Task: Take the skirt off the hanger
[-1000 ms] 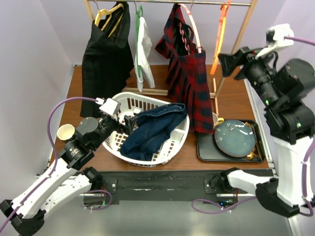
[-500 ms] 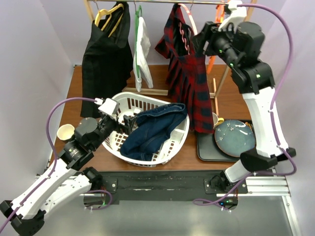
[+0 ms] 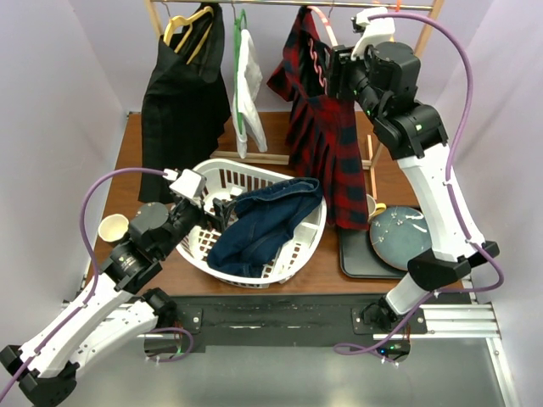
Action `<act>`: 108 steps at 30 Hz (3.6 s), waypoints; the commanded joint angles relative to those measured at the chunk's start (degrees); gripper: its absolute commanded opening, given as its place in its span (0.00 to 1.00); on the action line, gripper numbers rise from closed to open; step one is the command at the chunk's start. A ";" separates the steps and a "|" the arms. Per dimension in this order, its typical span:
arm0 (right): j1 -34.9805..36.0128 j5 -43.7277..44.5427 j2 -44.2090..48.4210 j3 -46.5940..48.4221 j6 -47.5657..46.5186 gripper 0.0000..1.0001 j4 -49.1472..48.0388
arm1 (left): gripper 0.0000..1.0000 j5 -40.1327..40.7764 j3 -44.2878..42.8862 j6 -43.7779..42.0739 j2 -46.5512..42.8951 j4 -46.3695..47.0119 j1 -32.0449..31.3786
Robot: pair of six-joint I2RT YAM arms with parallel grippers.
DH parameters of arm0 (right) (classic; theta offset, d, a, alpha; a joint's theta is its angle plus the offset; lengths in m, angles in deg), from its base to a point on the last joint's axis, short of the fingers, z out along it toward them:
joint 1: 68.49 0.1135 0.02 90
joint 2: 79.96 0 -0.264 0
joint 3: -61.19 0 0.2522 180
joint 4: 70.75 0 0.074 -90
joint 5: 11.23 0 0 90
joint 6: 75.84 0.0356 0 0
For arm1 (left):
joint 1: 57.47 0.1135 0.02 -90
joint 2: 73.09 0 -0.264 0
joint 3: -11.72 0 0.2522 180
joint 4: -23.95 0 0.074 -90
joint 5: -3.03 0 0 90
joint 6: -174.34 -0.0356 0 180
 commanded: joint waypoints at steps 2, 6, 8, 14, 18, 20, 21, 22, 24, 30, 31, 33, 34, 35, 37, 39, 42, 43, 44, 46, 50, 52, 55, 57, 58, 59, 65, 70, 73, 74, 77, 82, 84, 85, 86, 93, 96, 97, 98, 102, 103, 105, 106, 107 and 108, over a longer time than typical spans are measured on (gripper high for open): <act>0.67 2.80 -1.38 0.21 -2.61 0.48 -2.69 | 1.00 0.21 0.25 0.02 0.16 1.51 0.22; 0.67 2.89 -1.91 0.74 -2.52 0.21 -4.00 | 1.00 0.47 0.34 -0.06 0.42 1.33 0.22; 0.58 3.06 -1.82 0.92 -2.52 0.02 -5.05 | 1.00 0.56 0.25 -0.07 0.68 1.24 0.31; 0.67 2.89 0.72 -1.09 -4.37 0.00 -10.41 | 1.00 0.48 0.25 -0.07 0.95 1.16 0.22; 0.67 3.06 2.57 -2.68 -4.37 0.00 -14.28 | 1.00 0.56 0.25 0.02 0.86 1.16 0.22; 0.58 2.80 3.27 -3.38 -4.46 0.00 -15.25 | 1.00 0.74 0.25 -0.07 0.86 1.07 0.22; 0.67 2.45 3.54 -3.65 -4.63 0.00 -16.65 | 1.00 0.65 0.25 -0.07 0.86 1.07 0.22; 0.58 2.19 3.63 -3.82 -4.63 0.00 -17.27 | 1.00 0.56 0.25 -0.07 0.86 1.07 0.22; 0.58 1.40 3.54 -3.56 -4.63 0.00 -18.58 | 1.00 0.56 0.25 -0.07 0.86 1.07 0.31; 0.58 1.13 2.92 -2.07 -4.98 0.00 -20.09 | 1.00 0.74 0.25 -0.07 0.51 0.89 0.22; 0.58 1.04 3.10 -2.24 -4.98 0.00 -20.52 | 1.00 0.74 0.25 0.02 0.51 1.07 0.22; 0.58 1.04 4.06 -3.29 -4.90 0.00 -22.36 | 1.00 0.83 0.25 0.02 0.42 0.98 0.22; 0.67 0.96 4.33 -3.73 -4.90 0.00 -23.07 | 1.00 0.83 0.25 0.02 0.42 1.07 0.31; 0.67 1.04 4.68 -4.43 -4.98 0.00 -23.60 | 1.00 0.83 0.16 0.02 0.42 0.98 0.22; 0.67 1.04 5.03 -4.70 -4.90 0.00 -24.74 | 1.00 0.74 0.25 0.02 0.42 0.98 0.31; 0.58 0.96 5.12 -4.70 -4.90 0.00 -25.71 | 1.00 0.74 0.16 0.02 0.42 0.98 0.22; 0.67 0.78 5.39 -4.53 -4.90 0.00 -26.68 | 1.00 0.83 0.25 0.02 0.25 0.98 0.22; 0.58 0.78 5.30 -4.27 -4.98 0.00 -26.59 | 1.00 0.91 0.25 0.02 0.25 0.89 0.31; 0.58 0.87 5.30 -3.74 -4.98 0.00 -26.59 | 1.00 0.91 0.25 0.02 0.25 0.89 0.31; 0.58 0.69 5.39 -3.39 -5.07 0.00 -26.42 | 1.00 0.91 0.25 0.02 0.25 0.89 0.22; 0.58 0.43 5.74 -2.51 -5.34 0.00 -26.07 | 1.00 1.00 0.25 0.11 0.25 0.89 0.22; 0.67 0.52 6.09 -2.59 -5.42 0.00 -25.98 | 1.00 1.09 0.25 0.11 0.25 0.89 0.22; 0.67 -0.36 6.53 -2.60 -5.86 0.00 -25.63 | 1.00 1.09 0.25 0.20 0.24 0.89 0.22; 0.67 -0.80 6.70 -2.24 -6.12 0.00 -25.36 | 1.00 1.18 0.25 0.11 0.24 0.89 0.22; 0.58 -0.80 6.79 -2.24 -6.21 0.00 -25.28 | 1.00 1.18 0.25 0.11 0.25 0.89 0.22; 0.67 -0.89 6.88 -2.24 -6.39 0.00 -25.36 | 1.00 1.18 0.16 0.11 0.25 0.89 0.31; 0.67 -1.15 7.93 -0.93 -8.14 0.00 -22.03 | 1.00 1.27 0.16 0.11 0.33 0.89 0.22; 0.58 -3.00 10.83 -3.91 -8.94 0.00 -21.93 | 1.00 1.27 0.25 0.11 0.51 0.89 0.22; 0.67 -4.23 10.92 -3.39 -9.20 0.00 -20.18 | 1.00 1.18 0.16 0.11 0.77 0.89 0.22; 0.67 -4.41 10.84 -2.95 -9.29 0.00 -18.78 | 1.00 1.09 0.16 0.11 0.77 0.98 0.22; 0.67 -4.67 11.01 -2.68 -9.64 0.00 -16.49 | 1.00 1.35 0.16 0.11 0.60 0.89 0.31; 0.67 -6.86 11.36 -2.86 -11.48 0.00 -14.20 | 1.00 1.44 0.25 0.20 0.42 0.89 0.22; 0.58 -8.09 11.01 -3.03 -12.80 0.00 -13.41 | 1.00 1.27 0.25 0.20 0.51 0.89 0.22; 0.58 -8.79 10.66 -2.86 -13.07 0.00 -12.97 | 1.00 1.27 0.25 0.20 0.51 0.89 0.31; 0.58 -8.89 10.49 -2.16 -12.90 0.00 -12.01 | 1.00 1.27 0.25 0.20 0.51 0.89 0.31; 0.58 -8.01 9.96 4.86 -10.35 0.00 -4.81 | 1.00 1.53 0.16 -0.06 0.07 1.24 0.22; 0.58 -7.75 11.36 7.51 -8.94 0.00 -1.99 | 1.00 0.92 -0.54 0.02 -0.46 2.47 0.31; 0.67 -7.31 12.23 7.60 -8.24 0.00 -1.90 | 1.00 0.22 -1.24 0.20 -0.46 2.82 0.22; 0.58 -6.79 13.81 7.17 -6.84 0.00 -2.16 | 1.00 -2.05 -3.33 0.81 -0.37 3.09 0.22; 0.67 -8.09 17.59 5.41 -3.23 0.00 -3.74 | 1.00 -7.69 -10.81 3.09 2.17 3.79 0.22; 0.58 -8.45 18.04 5.06 -1.05 0.00 -3.74 | 1.00 -8.48 -12.48 4.67 2.79 4.14 0.22; 0.58 -7.32 19.96 4.44 3.09 0.00 -3.91 | 1.00 -12.08 -16.35 6.87 4.19 6.24 0.22; 0.67 -7.31 20.85 2.61 4.93 0.00 -4.61 | 1.00 -13.40 -17.15 8.97 4.46 7.65 0.22; 0.58 -8.18 21.72 1.29 8.08 0.00 -7.06 | 1.00 -16.20 -18.20 10.21 5.07 9.14 0.14; 0.67 -8.53 22.52 -0.03 10.03 0.00 -8.56 | 1.00 -17.36 -18.56 11.44 5.51 13.42 0.22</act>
